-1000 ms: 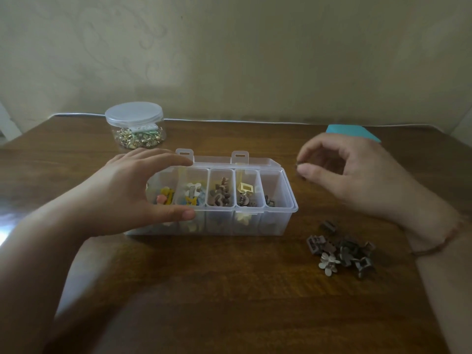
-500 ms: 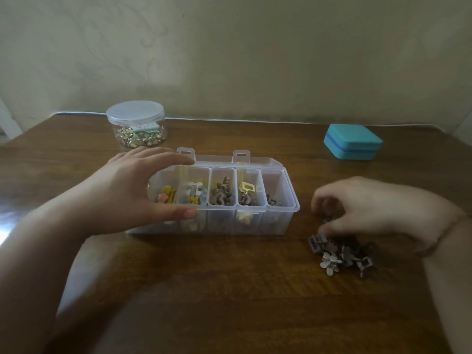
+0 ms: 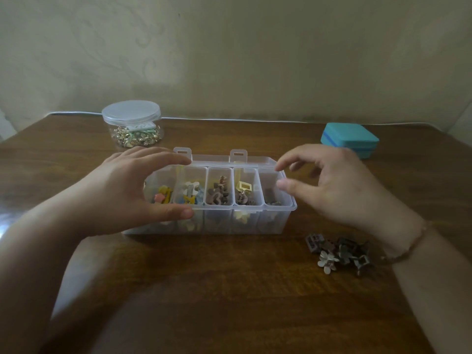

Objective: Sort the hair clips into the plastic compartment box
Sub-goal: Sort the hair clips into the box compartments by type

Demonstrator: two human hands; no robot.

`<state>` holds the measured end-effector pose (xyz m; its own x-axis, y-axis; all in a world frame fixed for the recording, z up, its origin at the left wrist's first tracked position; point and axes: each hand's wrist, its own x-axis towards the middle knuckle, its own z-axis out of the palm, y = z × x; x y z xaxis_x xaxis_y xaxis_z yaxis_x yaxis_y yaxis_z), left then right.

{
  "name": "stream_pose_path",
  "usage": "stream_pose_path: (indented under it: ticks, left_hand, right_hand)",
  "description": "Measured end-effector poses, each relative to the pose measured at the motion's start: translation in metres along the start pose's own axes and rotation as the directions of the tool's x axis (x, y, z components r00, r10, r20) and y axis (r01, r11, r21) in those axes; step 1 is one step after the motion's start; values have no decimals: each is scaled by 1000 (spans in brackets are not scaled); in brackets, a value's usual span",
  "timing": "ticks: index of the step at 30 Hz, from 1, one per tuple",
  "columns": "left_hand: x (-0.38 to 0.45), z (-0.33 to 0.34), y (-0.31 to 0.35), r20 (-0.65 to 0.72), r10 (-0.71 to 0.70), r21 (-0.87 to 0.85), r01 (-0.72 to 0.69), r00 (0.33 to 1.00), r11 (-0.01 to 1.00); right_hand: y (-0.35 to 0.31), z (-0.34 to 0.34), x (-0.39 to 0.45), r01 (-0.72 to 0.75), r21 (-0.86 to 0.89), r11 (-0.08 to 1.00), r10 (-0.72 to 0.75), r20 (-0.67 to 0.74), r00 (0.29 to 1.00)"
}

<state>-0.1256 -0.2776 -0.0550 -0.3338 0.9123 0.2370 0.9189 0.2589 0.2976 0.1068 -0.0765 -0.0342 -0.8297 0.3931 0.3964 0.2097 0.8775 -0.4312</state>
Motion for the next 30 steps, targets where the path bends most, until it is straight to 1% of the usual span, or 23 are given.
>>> stream_pose_path:
  ticks: [2, 3, 4, 5, 6, 8, 9, 10, 11, 12, 13, 15, 17, 18, 19, 20, 21, 22, 24, 27, 28, 29, 30]
  left_hand:
    - [0, 0, 0, -5, 1, -1, -1, 1000, 1000]
    - [-1, 0, 0, -9, 1, -2, -1, 1000, 1000]
    - [-1, 0, 0, -12, 3, -1, -3, 1000, 1000]
    - [-1, 0, 1, -14, 3, 2, -3, 1000, 1000]
    - [0, 0, 0, -14, 2, 3, -2, 1000, 1000]
    - [0, 0, 0, -11, -1, 3, 1, 1000, 1000]
    - [0, 0, 0, -10, 0, 2, 0, 1000, 1000]
    - [0, 1, 0, -11, 1, 0, -1, 1000, 1000]
    - [0, 1, 0, -12, 1, 0, -1, 1000, 1000]
    - [0, 1, -1, -12, 0, 0, 0, 1000, 1000]
    - [0, 1, 0, -12, -2, 1, 2, 1000, 1000]
    - [0, 0, 0, -8, -4, 7, 4, 1000, 1000]
    - [0, 0, 0, -7, -3, 10, 3, 1000, 1000]
    - [0, 0, 0, -9, -1, 8, 1, 1000, 1000]
    - [0, 0, 0, -9, -1, 5, 1, 1000, 1000]
    - [0, 0, 0, -3, -2, 4, 2, 1000, 1000]
    - [0, 0, 0, 5, -6, 2, 6, 1000, 1000]
    - [1, 0, -1, 11, -10, 0, 10, 1000, 1000]
    - [0, 0, -1, 9, -9, -4, 9, 1000, 1000]
    - [0, 0, 0, -9, -4, 6, 4, 1000, 1000]
    - [0, 1, 0, -14, -2, 7, 3, 1000, 1000]
    - [0, 1, 0, -18, -1, 8, 2, 1000, 1000]
    - [0, 1, 0, -18, -1, 9, 1, 1000, 1000]
  right_hand:
    - [5, -10, 1, -64, -29, 998, 64, -8, 998]
    - [8, -18, 1, -101, -55, 993, 102, 14, 995]
    - [12, -25, 0, -129, -111, 985, 139, 82, 987]
    - [15, -31, -1, -151, -174, 973, 185, 198, 963]
    - [15, -34, -2, -169, -225, 960, 239, 338, 910]
    - [9, -31, -4, -175, -309, 935, 330, 573, 751]
    - [6, -26, -5, -166, -343, 924, 360, 640, 679]
    - [2, -22, -5, -142, -365, 920, 367, 680, 635]
    - [0, -18, -6, -112, -370, 922, 355, 696, 624]
    - [0, -16, -5, -93, -360, 928, 332, 690, 644]
    - [0, -17, -5, -83, -343, 936, 304, 665, 682]
    - [3, -23, -4, -71, -289, 955, 224, 543, 809]
    - [7, -26, -3, -79, -165, 983, 125, 295, 947]
    - [6, -26, -3, -67, -71, 995, 77, 157, 985]
    - [4, -24, -2, -40, 12, 999, 39, 51, 998]
    - [2, -21, -2, -15, 63, 998, 16, -5, 1000]
    - [-1, -17, -1, -3, 82, 997, 3, -3, 1000]
    - [-3, -13, -1, 8, 72, 997, -11, 41, 999]
    - [-3, -8, -1, 31, -11, 999, -29, 127, 991]
    - [5, -21, -1, -18, -19, 1000, 20, 67, 998]
    - [9, -28, -2, -47, -40, 998, 50, 87, 995]
    - [14, -35, -3, -73, -107, 992, 92, 188, 978]
    - [18, -39, -4, -91, -188, 978, 154, 355, 922]
